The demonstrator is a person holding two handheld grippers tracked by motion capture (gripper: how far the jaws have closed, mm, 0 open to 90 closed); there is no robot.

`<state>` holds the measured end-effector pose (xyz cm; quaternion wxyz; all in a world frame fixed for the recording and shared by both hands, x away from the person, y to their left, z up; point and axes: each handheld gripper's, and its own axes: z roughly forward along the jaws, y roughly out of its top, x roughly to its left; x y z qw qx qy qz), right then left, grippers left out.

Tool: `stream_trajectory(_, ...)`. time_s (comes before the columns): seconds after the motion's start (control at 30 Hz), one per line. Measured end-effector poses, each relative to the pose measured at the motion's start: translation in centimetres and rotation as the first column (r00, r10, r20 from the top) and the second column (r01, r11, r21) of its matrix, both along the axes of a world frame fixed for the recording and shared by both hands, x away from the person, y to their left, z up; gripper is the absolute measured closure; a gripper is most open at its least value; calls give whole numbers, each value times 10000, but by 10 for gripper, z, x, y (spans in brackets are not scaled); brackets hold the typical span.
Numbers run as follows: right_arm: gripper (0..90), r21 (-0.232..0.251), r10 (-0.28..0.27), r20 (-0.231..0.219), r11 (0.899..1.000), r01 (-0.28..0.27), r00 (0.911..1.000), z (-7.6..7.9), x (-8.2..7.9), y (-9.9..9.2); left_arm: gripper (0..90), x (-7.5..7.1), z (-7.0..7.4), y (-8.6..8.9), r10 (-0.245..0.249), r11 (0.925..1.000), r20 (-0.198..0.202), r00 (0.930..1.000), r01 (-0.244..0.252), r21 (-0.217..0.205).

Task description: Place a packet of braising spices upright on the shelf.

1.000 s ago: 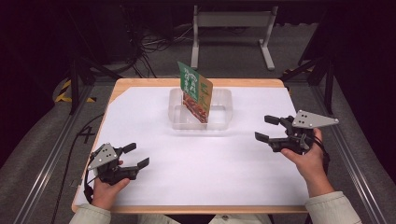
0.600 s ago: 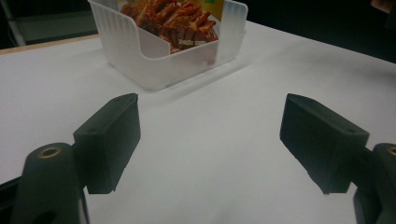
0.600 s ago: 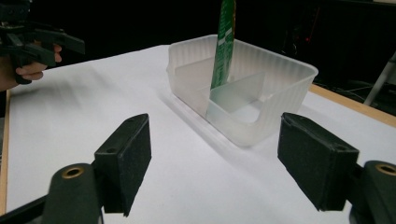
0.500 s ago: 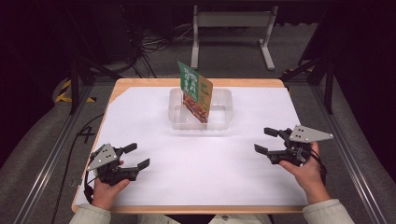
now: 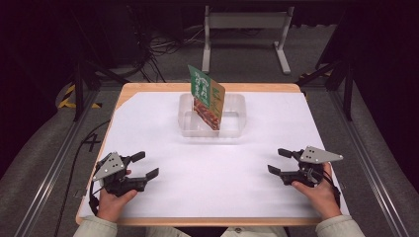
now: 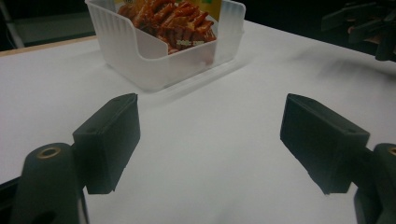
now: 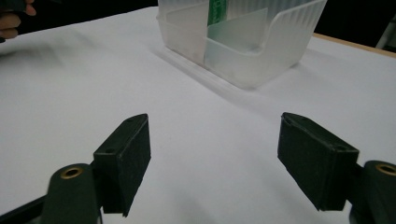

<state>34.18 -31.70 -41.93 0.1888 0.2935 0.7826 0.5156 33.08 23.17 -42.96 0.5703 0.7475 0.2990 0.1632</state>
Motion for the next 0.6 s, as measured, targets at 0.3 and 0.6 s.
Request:
stream_trajectory(0.3, 255, 105, -248, -126, 9996, 250, 9996, -19, 0, -1, 209, 2, -1, 0, 34, 10000, -60, 10000, -34, 42)
stream_trajectory(0.6, 250, 209, -357, -120, 9991, 360, 9993, -21, 1, -4, 209, 3, -1, 0, 68, 10000, -99, 9999, -68, 10)
